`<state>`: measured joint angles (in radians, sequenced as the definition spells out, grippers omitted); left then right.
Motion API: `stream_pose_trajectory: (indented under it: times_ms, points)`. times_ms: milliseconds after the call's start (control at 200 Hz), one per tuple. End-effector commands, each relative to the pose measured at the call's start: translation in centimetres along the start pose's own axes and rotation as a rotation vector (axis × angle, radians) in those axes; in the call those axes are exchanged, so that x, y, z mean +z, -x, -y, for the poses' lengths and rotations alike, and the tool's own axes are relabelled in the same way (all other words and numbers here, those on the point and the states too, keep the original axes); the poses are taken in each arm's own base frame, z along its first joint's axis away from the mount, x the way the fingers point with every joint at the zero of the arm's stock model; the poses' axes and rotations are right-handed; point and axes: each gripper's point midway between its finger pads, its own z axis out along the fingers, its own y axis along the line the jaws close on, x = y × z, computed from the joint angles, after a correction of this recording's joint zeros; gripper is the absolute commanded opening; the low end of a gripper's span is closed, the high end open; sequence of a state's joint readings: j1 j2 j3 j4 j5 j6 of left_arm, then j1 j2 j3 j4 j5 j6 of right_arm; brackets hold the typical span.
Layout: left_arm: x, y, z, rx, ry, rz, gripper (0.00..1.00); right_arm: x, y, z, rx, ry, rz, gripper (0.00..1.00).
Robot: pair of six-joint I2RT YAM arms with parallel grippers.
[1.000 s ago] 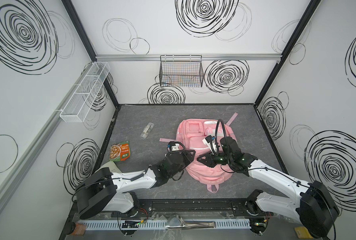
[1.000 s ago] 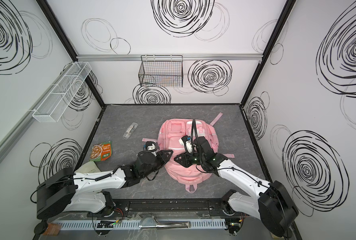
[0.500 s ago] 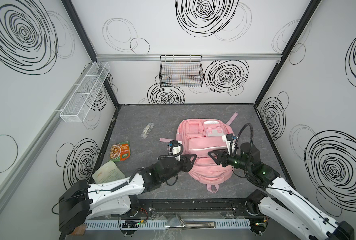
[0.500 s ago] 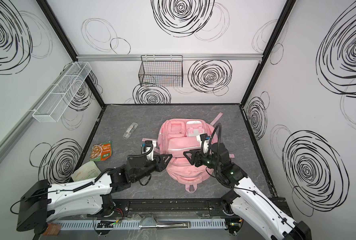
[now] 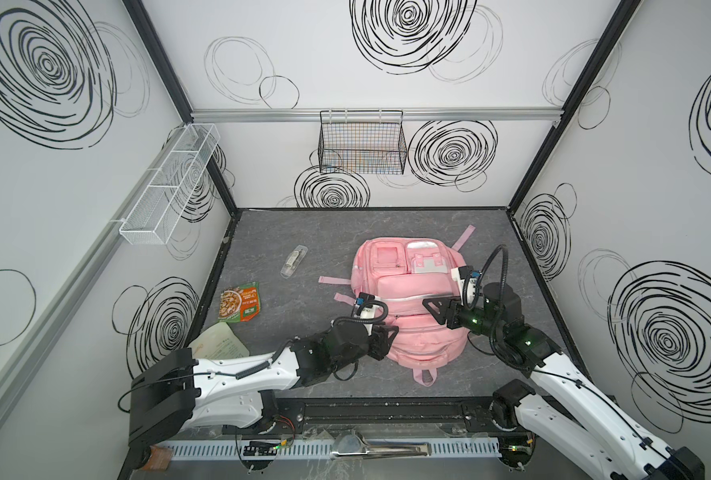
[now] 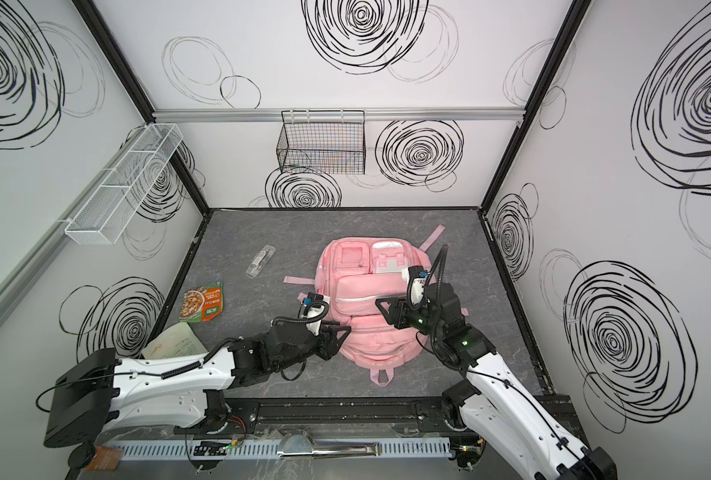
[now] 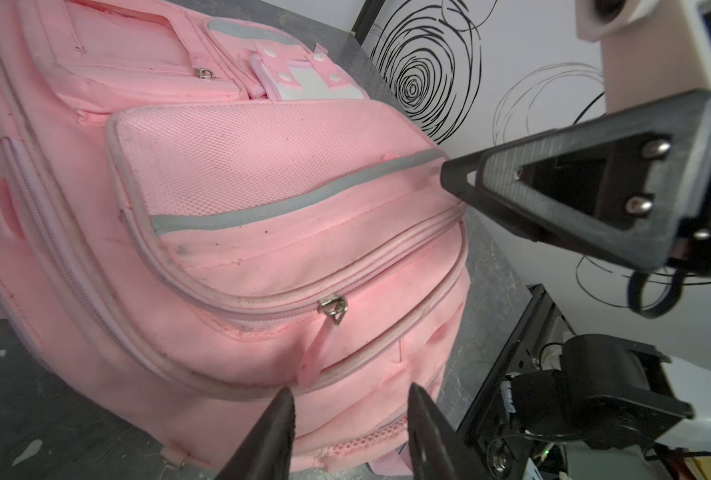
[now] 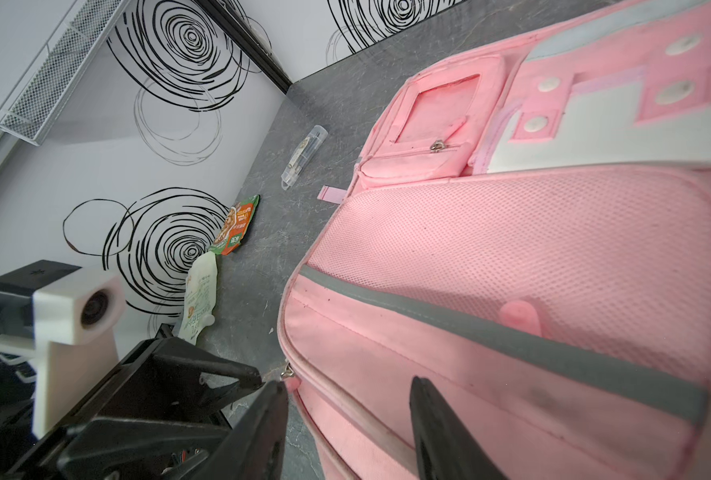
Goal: Pack the student bag
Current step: 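Release the zipper with the right gripper while the left grasps the front pocket pull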
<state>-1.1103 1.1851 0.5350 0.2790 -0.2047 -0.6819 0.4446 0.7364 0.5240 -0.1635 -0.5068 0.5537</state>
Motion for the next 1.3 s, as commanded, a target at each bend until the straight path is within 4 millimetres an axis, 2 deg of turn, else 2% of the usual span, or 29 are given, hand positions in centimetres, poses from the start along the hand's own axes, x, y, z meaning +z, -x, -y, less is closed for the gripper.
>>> stream_pose_trajectory:
  times_ms: [0,170,380,635,930,946,1141,1291]
  points:
    - [0.6,1.5,0.1,0.097,0.036,0.033,0.47,-0.6,1.4,-1.3,-0.046,0.036,0.039,0.51]
    - [1.3,1.6,0.5,0.14,0.034,0.022,0.43,-0.7,1.8,-1.3,-0.081,0.016,0.029,0.51]
    - [1.9,1.7,1.0,0.154,0.009,0.027,0.27,-0.5,2.4,-1.6,-0.121,0.007,0.025,0.51]
    - [2.3,1.0,0.6,0.178,0.01,-0.001,0.18,-0.6,4.1,-2.0,-0.187,-0.022,0.035,0.51]
    - [2.0,1.4,-0.3,0.204,0.051,0.013,0.04,-0.2,5.1,-2.2,-0.263,-0.054,0.002,0.52]
    - [1.9,1.5,-0.3,0.205,0.049,0.013,0.0,-0.1,5.1,-2.2,-0.268,-0.053,-0.002,0.51]
    - [1.0,2.5,-0.2,0.219,0.045,0.031,0.0,1.0,4.8,-1.4,-0.387,-0.076,-0.059,0.55]
    - [0.3,3.3,-0.8,0.21,0.047,0.05,0.0,2.2,4.1,-2.1,-0.534,-0.038,-0.105,0.56]
